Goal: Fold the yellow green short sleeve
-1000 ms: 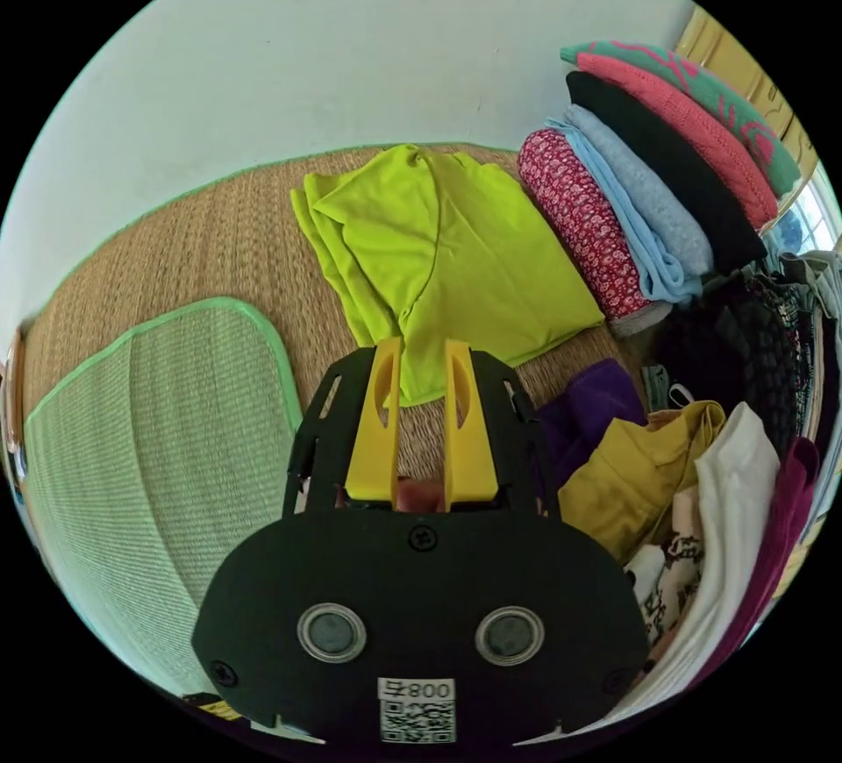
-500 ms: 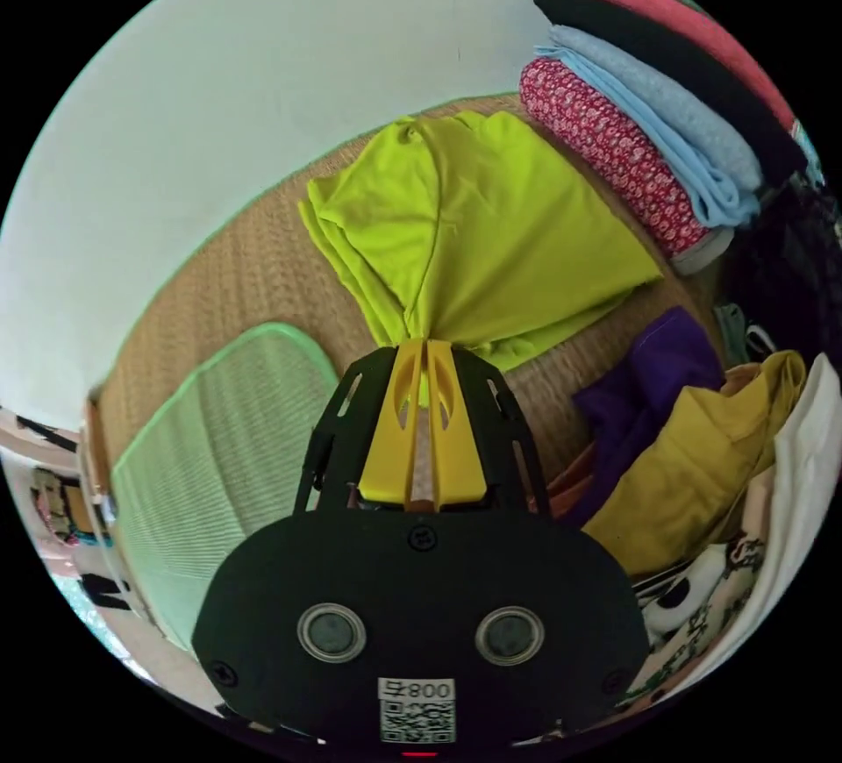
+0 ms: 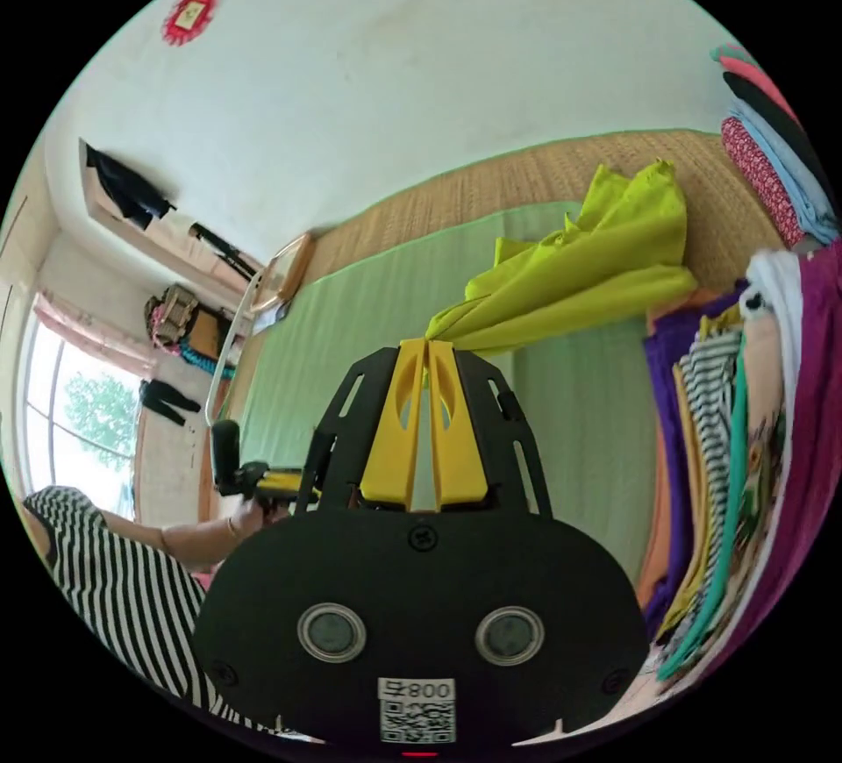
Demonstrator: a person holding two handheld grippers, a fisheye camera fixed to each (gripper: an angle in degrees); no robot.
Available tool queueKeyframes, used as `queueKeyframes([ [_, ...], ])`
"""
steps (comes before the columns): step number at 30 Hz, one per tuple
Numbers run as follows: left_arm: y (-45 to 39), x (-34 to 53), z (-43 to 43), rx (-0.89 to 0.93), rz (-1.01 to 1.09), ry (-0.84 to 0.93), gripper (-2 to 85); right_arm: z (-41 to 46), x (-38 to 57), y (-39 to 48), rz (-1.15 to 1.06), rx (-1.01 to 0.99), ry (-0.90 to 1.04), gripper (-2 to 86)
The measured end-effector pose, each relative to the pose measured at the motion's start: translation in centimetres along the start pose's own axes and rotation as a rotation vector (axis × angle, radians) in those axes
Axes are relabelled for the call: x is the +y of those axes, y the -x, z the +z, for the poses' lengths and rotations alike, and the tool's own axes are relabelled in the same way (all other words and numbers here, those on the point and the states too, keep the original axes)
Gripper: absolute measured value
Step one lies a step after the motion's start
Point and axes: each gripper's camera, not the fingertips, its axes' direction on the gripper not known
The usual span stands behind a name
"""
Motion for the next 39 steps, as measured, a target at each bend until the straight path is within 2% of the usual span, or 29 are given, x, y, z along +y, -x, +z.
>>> queueKeyframes([
  [4,-0.8,2.1,-5.1,0.080,-0.069,-0.058,2.6,-0.4,9.4,4.2,-0.024,-0.163,0.091,4.3],
  [10,-2.7,5.4,-9.2,0.111,-0.130,-0.083,6.7,-1.9,20.9,8.0,-0.043,-0.239,0.171,6.4],
  [14,-3.6,7.5,-10.6,0.098,-0.184,-0.097,7.7,-2.4,27.2,8.1,-0.038,-0.186,0.222,7.3],
  [24,-5.7,8.3,-4.8,0.135,-0.248,0.142,7.6,-3.2,35.7,6.1,0.022,-0.145,0.207,7.3],
  [30,-8.4,9.2,-3.2,0.237,-0.248,0.170,1.8,-2.9,39.4,3.5,0.096,-0.099,0.184,6.1],
  [39,-17.0,10.5,-3.9,0.379,-0.096,0.108,0.3,-3.8,42.6,-0.8,0.211,0.089,0.100,2.8],
])
